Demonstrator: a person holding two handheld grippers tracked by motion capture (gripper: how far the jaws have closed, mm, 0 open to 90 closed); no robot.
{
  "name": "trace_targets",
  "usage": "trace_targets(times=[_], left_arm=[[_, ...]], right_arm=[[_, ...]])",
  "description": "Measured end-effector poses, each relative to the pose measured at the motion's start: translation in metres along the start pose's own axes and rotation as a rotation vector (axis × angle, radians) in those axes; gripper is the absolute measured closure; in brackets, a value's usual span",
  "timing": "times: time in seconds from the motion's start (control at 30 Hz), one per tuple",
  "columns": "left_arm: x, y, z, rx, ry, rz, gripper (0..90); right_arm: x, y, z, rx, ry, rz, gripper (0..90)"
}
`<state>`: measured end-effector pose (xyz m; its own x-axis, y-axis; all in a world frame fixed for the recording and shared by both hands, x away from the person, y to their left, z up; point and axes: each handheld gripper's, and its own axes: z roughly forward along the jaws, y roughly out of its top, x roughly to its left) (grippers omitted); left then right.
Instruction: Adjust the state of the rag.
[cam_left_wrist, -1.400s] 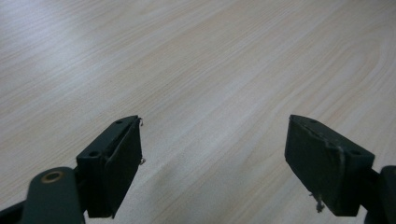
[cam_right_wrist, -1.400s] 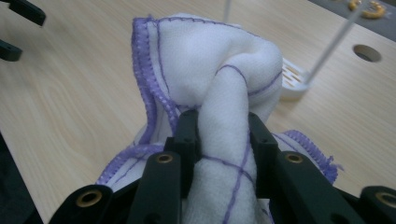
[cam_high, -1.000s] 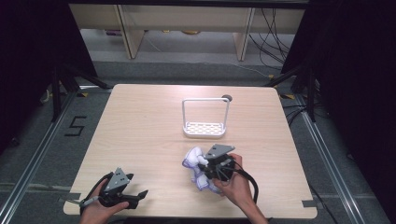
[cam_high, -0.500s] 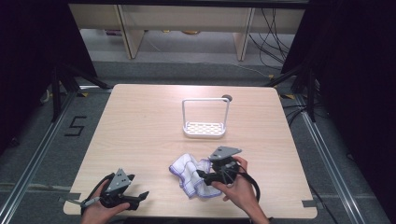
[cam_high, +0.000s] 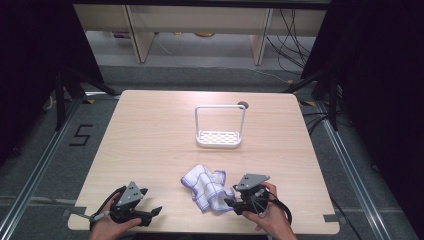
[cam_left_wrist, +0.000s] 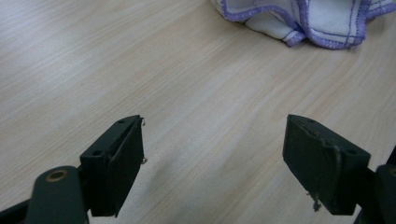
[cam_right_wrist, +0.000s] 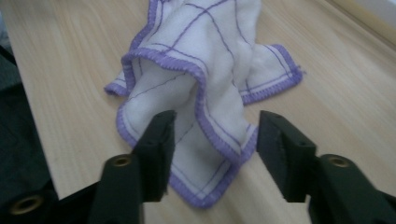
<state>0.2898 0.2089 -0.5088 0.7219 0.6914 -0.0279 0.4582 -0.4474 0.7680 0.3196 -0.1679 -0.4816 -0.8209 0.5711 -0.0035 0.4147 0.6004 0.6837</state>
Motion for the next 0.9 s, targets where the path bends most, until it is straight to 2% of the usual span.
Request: trace_targets(times=[0.03,0.07,0.1,0.13,0.17,0.2,0.23,0.27,0.3,0.33,0.37,0.4,0.43,0.47,0.53,0.57,0.6,0.63,0.7,0.73,0.77,0.8,0.83,0.87,0.9], left_arm=[[0.0,0.0,0.0,0.007,-0.002,0.003,20.1],[0.001,0.001,0.0,0.016,0.005,0.011,20.1],[0.0,0.001,0.001,0.015,0.005,0.003,20.1],[0.001,0.001,0.0,0.02,0.003,0.009,20.1],[-0.001,0.001,0.001,0.008,-0.008,0.004,20.1],[-0.002,0.001,0.001,-0.007,-0.015,-0.009,20.1],[-0.002,0.002,0.0,-0.01,-0.018,0.002,20.2],[-0.003,0.003,0.0,-0.024,-0.018,-0.006,20.2],[-0.009,0.008,0.001,-0.1,-0.036,-0.022,20.8],[-0.009,0.008,0.001,-0.1,-0.036,-0.022,21.0],[-0.013,0.012,0.002,-0.107,-0.046,0.004,20.9],[-0.017,0.014,0.002,-0.113,-0.056,0.012,20.9],[-0.026,0.021,0.005,-0.139,-0.084,0.044,20.5],[-0.031,0.025,0.006,-0.151,-0.093,0.048,20.1],[-0.035,0.029,0.008,-0.161,-0.102,0.063,19.3],[-0.041,0.034,0.01,-0.165,-0.117,0.072,19.3],[-0.045,0.038,0.014,-0.172,-0.131,0.096,18.7],[-0.048,0.041,0.018,-0.17,-0.129,0.113,18.3],[-0.054,0.046,0.027,-0.164,-0.12,0.147,18.2],[-0.056,0.049,0.032,-0.162,-0.103,0.165,18.3],[-0.057,0.053,0.04,-0.145,-0.068,0.197,18.3],[-0.057,0.053,0.04,-0.145,-0.068,0.197,18.4],[-0.057,0.055,0.045,-0.141,-0.041,0.2,18.7],[-0.054,0.058,0.051,-0.149,-0.003,0.216,19.2],[-0.054,0.058,0.051,-0.149,-0.003,0.216,20.0]], right_arm=[[0.0,0.002,0.004,0.004,-0.009,-0.035,54.4],[0.0,0.004,0.008,0.015,-0.015,-0.058,63.9],[-0.003,0.009,0.011,0.026,-0.033,-0.099,79.4],[-0.003,0.009,0.011,0.026,-0.033,-0.099,79.4],[-0.005,0.012,0.01,0.013,-0.034,-0.099,86.5],[-0.007,0.018,0.004,-0.034,-0.009,-0.106,88.1],[-0.008,0.027,-0.005,-0.073,-0.031,-0.106,88.5],[-0.008,0.027,-0.005,-0.073,-0.031,-0.106,88.5],[-0.008,0.038,-0.014,-0.098,-0.03,-0.088,88.6],[-0.008,0.038,-0.014,-0.098,-0.03,-0.088,88.6],[-0.009,0.05,-0.018,-0.118,-0.03,-0.082,88.6],[-0.009,0.05,-0.018,-0.118,-0.03,-0.082,88.6],[-0.011,0.062,-0.021,-0.124,-0.015,-0.069,88.6],[-0.012,0.067,-0.021,-0.119,-0.005,-0.061,88.6],[-0.014,0.074,-0.022,-0.128,-0.014,-0.063,88.6],[-0.016,0.08,-0.022,-0.136,-0.015,-0.073,88.6],[-0.017,0.087,-0.023,-0.137,-0.013,-0.061,88.6],[-0.017,0.092,-0.023,-0.146,-0.014,-0.045,88.6],[-0.02,0.1,-0.024,-0.147,-0.014,-0.046,88.6],[-0.019,0.103,-0.023,-0.147,-0.01,-0.045,88.5],[-0.018,0.104,-0.024,-0.149,-0.02,-0.044,88.5],[-0.018,0.104,-0.024,-0.149,-0.02,-0.044,88.5],[-0.017,0.103,-0.023,-0.134,-0.009,-0.029,88.4],[-0.017,0.102,-0.023,-0.14,-0.015,-0.039,88.4],[-0.017,0.101,-0.022,-0.137,-0.009,-0.024,88.4]])
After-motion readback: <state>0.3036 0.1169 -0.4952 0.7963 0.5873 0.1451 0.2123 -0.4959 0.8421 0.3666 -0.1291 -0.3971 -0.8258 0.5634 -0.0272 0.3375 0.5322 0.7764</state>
